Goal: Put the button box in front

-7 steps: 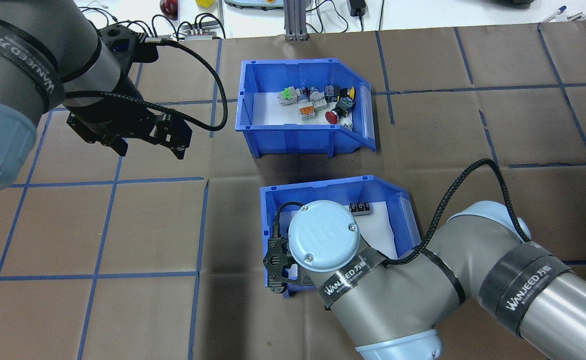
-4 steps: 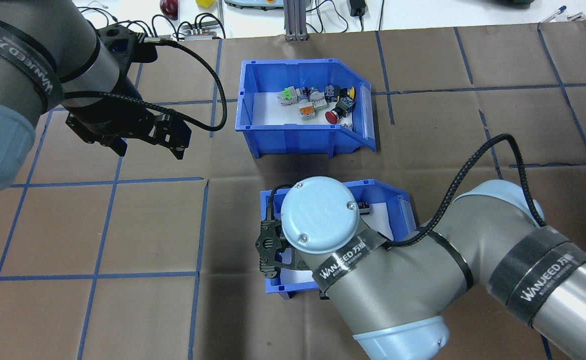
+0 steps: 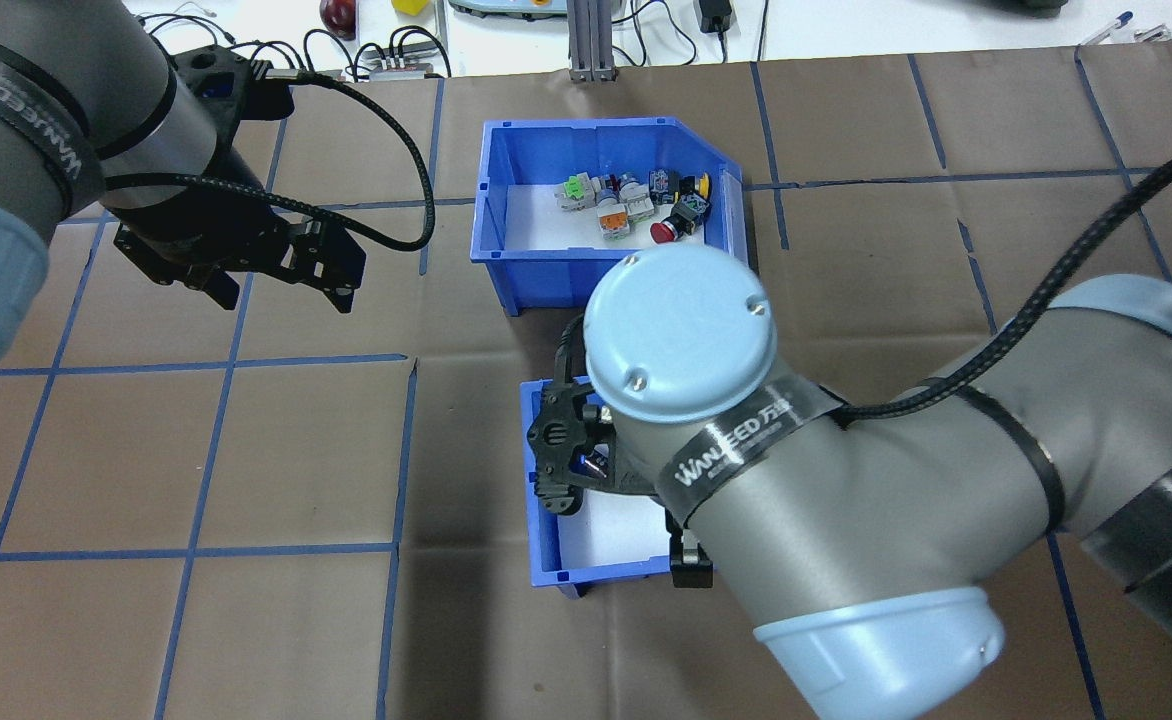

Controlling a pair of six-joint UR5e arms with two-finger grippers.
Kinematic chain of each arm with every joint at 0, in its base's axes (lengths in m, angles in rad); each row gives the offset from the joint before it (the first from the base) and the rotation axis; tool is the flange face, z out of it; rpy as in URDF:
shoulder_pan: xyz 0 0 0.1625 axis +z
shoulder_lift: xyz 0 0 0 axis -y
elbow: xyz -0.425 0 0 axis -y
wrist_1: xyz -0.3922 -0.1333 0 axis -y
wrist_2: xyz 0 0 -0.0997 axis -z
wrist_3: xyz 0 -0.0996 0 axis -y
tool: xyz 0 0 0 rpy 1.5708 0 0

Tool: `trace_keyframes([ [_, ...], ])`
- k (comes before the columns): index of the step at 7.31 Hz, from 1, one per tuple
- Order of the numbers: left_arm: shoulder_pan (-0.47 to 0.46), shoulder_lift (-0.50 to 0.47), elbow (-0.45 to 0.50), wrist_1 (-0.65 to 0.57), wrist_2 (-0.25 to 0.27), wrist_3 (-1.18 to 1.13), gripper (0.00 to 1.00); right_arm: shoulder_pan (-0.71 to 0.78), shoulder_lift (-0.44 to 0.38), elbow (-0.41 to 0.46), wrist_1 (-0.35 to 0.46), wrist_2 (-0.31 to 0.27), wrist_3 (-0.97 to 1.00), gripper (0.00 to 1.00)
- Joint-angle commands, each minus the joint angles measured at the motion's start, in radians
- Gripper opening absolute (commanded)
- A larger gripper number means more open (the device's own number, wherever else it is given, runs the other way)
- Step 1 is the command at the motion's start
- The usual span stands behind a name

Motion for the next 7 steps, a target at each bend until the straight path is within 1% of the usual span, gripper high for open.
trace_keyframes([
  [1,0.013,0.006,0.000,-0.002,-0.005,0.029,0.99,-0.211,-0.003,-0.033,-0.003,0.012,0.042,1.00],
  [2,0.019,0.011,0.000,-0.012,0.000,0.023,0.99,-0.279,-0.002,-0.051,-0.005,0.013,0.167,1.00],
  [4,0.041,0.043,-0.014,-0.041,0.001,0.015,0.99,-0.369,0.012,-0.152,-0.003,0.012,0.430,1.00],
  [5,0.039,0.043,-0.021,-0.029,0.007,0.026,0.99,-0.393,0.059,-0.198,-0.003,0.012,0.518,1.00],
  [6,0.039,0.042,-0.021,-0.029,0.012,0.029,0.99,-0.399,0.099,-0.233,0.009,0.013,0.647,1.00],
  [7,0.039,0.043,-0.020,-0.029,0.010,0.029,0.99,-0.411,0.142,-0.281,0.038,0.060,0.751,1.00],
])
